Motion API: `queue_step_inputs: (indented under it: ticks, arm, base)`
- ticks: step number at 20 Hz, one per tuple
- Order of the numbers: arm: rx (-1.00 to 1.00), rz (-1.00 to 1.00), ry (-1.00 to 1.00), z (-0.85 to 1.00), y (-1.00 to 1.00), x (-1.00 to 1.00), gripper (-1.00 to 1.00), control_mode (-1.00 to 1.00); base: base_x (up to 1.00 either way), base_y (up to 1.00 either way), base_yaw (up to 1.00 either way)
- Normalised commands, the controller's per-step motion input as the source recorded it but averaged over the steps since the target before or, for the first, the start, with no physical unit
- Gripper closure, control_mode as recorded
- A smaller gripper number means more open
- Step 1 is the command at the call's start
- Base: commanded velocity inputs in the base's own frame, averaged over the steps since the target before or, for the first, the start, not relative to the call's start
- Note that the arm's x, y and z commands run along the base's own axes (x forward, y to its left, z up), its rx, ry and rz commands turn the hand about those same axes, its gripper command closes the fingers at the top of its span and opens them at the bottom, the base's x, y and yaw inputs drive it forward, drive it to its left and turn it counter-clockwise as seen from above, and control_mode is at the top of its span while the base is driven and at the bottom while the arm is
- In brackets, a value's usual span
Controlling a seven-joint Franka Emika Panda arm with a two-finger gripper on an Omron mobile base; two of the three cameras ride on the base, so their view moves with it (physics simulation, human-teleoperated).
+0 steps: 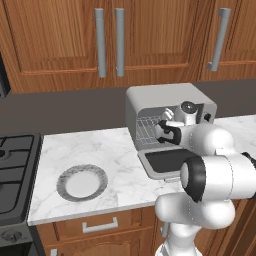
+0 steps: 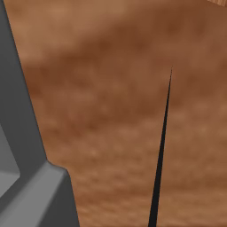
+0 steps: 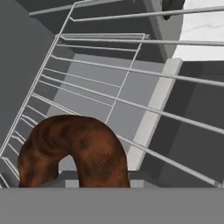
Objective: Pick up the bagel from the plate, place it on the toaster oven rack, close the door, and set the timer.
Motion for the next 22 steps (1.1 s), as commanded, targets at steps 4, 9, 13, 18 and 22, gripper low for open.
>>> queue_step_inputs:
  ticks: [4,9,13,18,22]
  arm:
    - [0.01,0.00,0.04,-0.14,-0.06,0.01,-1.00,-1.00]
    - [0.05,0.00,-0.09,0.00,-0.09,0.00,-1.00,-1.00]
    - [0.06,0.00,-0.17,0.00,-0.02,0.00,-1.00,-1.00]
    - [0.05,0.00,-0.05,0.18,-0.05,0.00,-1.00,-1.00]
    - [0.00,0.02,0.09,0.40,0.00,-0.10,-1.00,-1.00]
  base:
    - [0.00,0.00,0.00]
    - [0.00,0.00,0.00]
    - [0.00,0.00,0.00]
    - [0.00,0.00,0.00]
    - [0.00,0.00,0.00]
